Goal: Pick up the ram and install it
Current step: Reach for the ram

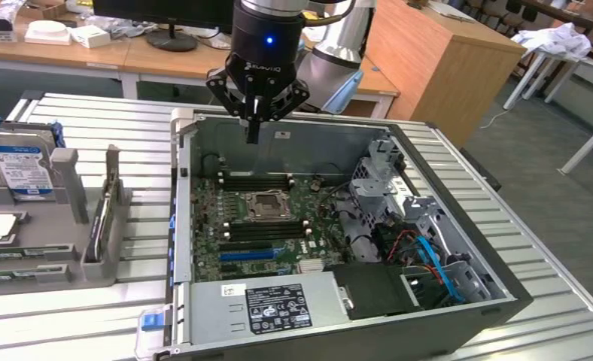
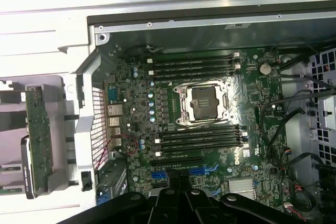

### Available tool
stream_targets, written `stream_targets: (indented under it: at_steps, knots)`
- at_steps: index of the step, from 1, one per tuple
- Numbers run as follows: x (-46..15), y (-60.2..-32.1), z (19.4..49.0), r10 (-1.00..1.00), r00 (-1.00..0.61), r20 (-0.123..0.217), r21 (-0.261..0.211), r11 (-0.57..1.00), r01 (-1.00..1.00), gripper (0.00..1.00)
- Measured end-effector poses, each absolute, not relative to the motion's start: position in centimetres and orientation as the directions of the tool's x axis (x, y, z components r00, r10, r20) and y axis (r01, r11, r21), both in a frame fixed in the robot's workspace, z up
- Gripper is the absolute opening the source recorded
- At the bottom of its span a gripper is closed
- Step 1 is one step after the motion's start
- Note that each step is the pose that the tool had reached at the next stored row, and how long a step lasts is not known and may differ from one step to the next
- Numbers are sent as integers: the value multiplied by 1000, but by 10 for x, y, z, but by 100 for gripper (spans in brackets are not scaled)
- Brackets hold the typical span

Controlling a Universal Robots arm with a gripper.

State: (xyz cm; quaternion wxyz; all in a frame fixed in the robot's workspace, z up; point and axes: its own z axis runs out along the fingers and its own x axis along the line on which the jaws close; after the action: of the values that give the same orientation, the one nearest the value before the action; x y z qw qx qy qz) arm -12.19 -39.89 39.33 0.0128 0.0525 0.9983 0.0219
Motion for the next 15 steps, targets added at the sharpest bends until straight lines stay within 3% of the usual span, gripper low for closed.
stream_targets:
  at_steps: [15]
  knots:
    - [-156, -399, 393, 106, -994, -23, 45, 994, 104, 10]
